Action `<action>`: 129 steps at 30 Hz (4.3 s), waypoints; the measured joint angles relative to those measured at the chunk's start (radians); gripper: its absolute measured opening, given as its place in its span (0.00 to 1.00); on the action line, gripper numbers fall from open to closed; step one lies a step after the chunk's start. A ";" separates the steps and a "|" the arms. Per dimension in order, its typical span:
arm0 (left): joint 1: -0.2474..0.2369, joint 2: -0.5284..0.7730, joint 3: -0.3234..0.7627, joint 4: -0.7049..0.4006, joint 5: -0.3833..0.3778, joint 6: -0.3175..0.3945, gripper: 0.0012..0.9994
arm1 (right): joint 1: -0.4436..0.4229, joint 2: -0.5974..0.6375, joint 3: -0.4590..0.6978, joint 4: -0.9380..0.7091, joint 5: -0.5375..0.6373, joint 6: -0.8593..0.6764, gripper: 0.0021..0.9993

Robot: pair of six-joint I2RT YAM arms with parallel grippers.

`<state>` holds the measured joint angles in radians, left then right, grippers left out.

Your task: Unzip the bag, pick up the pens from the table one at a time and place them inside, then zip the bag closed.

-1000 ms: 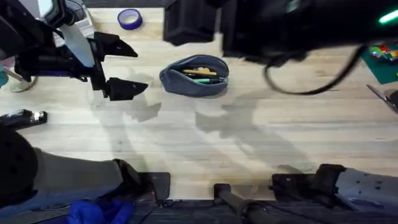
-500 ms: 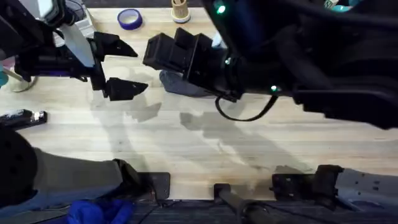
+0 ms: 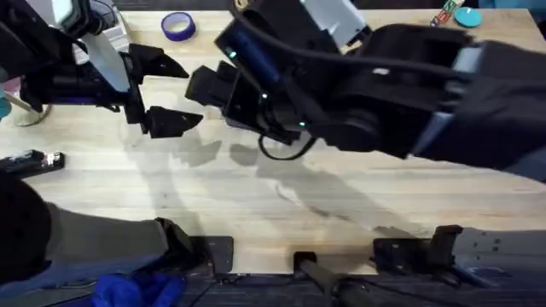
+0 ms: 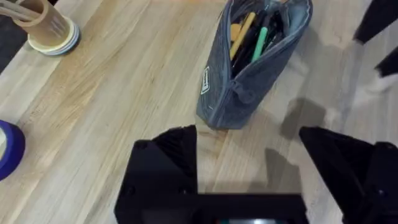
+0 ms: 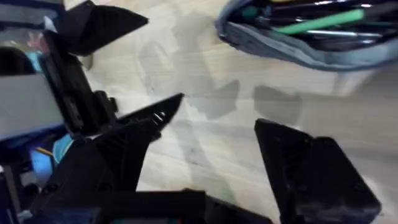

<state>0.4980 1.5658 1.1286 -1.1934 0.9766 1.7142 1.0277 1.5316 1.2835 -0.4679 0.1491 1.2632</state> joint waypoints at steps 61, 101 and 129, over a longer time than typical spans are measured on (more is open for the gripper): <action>0.000 0.000 0.000 0.000 0.000 0.000 0.99 | -0.052 0.371 -0.002 0.417 0.165 -0.093 0.87; 0.000 0.000 0.000 0.000 0.000 0.000 0.99 | -0.098 0.387 -0.002 0.377 0.161 -0.097 0.14; 0.000 0.000 0.000 0.000 0.000 0.000 0.99 | -0.104 0.330 -0.003 0.420 0.128 -0.209 0.03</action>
<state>0.4980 1.5658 1.1286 -1.1934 0.9764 1.7145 0.9241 1.8620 1.2808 -0.0482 0.2775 1.0541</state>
